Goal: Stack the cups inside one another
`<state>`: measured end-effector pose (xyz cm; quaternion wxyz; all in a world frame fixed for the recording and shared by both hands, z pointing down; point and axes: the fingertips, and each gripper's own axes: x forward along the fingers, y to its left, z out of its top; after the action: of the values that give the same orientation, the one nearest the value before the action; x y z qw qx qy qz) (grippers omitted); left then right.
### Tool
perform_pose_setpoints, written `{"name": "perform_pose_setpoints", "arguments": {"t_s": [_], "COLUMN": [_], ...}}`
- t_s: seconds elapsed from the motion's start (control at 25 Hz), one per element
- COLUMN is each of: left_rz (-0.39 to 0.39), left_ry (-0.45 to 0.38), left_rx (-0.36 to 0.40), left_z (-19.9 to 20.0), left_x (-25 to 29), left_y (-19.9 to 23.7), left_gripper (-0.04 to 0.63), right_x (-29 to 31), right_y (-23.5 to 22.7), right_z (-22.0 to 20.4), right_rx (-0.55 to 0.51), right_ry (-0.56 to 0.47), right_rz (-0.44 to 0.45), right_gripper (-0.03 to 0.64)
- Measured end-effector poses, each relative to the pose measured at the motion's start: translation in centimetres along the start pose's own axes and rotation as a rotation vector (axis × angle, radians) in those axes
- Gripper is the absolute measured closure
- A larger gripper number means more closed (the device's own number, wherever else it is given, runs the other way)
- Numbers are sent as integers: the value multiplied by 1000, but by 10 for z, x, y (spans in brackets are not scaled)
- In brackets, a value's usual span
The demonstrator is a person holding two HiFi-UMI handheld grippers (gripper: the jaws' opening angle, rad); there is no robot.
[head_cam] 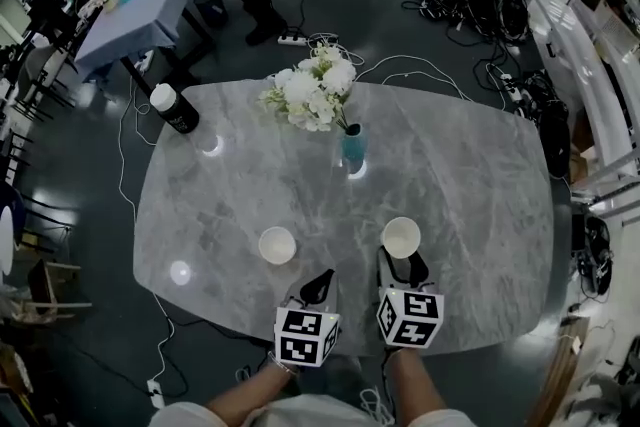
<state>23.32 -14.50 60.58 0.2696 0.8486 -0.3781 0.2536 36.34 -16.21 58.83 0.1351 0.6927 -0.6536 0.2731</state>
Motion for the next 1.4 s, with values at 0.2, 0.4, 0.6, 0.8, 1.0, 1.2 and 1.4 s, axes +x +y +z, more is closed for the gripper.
{"name": "perform_pose_setpoints", "arguments": {"t_s": [0.2, 0.4, 0.6, 0.8, 1.0, 1.2, 1.4], "left_rz": [21, 47, 74, 105, 137, 167, 182], "left_ry": [-31, -69, -109, -141, -176, -212, -231], "left_rx": [-8, -23, -39, -60, -78, -94, -103], "left_z": [0, 7, 11, 7, 9, 15, 18], "left_x": [-22, -46, -70, -99, -124, -147, -160], "left_y": [16, 30, 49, 75, 98, 122, 136], "left_gripper": [601, 601, 601, 601, 601, 601, 601], "right_x": [-9, -18, -23, -29, -35, -39, -40], "right_y": [26, 53, 88, 127, 155, 187, 206], "right_z": [2, 6, 9, 11, 17, 23, 26], "right_rx": [-21, -45, -67, -91, -117, -137, -149], "right_ry": [-15, -15, -20, -36, -47, -57, -57], "right_rz": [18, 45, 82, 114, 136, 170, 187], "right_gripper": [407, 407, 407, 407, 407, 407, 407]}}
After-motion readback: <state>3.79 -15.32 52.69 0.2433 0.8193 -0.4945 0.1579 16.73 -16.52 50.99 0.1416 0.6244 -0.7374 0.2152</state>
